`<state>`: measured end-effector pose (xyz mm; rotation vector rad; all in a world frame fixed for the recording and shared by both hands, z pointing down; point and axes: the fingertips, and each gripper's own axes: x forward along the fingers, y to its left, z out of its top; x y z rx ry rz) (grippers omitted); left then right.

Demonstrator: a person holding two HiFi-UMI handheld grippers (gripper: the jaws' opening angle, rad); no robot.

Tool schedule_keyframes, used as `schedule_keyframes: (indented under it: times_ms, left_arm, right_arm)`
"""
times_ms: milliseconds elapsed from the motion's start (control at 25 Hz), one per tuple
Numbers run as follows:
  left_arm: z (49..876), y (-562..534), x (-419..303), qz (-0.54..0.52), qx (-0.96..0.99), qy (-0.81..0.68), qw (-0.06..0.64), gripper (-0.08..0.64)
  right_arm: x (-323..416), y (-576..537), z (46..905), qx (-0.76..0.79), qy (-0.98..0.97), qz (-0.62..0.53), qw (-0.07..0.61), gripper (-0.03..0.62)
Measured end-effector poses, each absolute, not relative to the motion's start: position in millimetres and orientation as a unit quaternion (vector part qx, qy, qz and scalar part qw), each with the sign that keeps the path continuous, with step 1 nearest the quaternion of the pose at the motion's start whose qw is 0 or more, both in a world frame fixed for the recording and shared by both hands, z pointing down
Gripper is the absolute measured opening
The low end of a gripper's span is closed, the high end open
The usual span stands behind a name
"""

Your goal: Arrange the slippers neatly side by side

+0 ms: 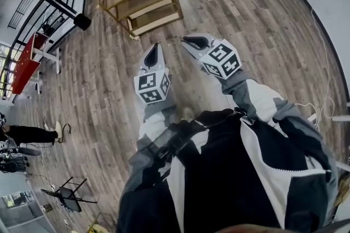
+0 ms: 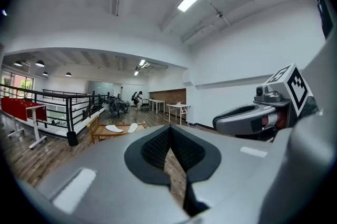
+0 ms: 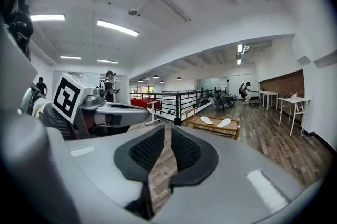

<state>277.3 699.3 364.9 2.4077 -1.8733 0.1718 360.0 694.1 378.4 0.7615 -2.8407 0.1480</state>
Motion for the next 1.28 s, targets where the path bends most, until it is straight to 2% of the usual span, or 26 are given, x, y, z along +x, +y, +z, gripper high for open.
schedule_keyframes:
  times_ms: [640, 1280]
  left_arm:
    - [373, 633, 141, 0.032, 0.806, -0.588, 0.064, 0.012]
    - [387, 530, 104, 0.043, 0.803, -0.590, 0.076, 0.012]
  right_arm:
    - [212, 636, 386, 0.261, -0.958, 0.049, 0.105, 0.076]
    - [179, 541, 402, 0.248, -0.960, 0.071, 0.110, 0.112]
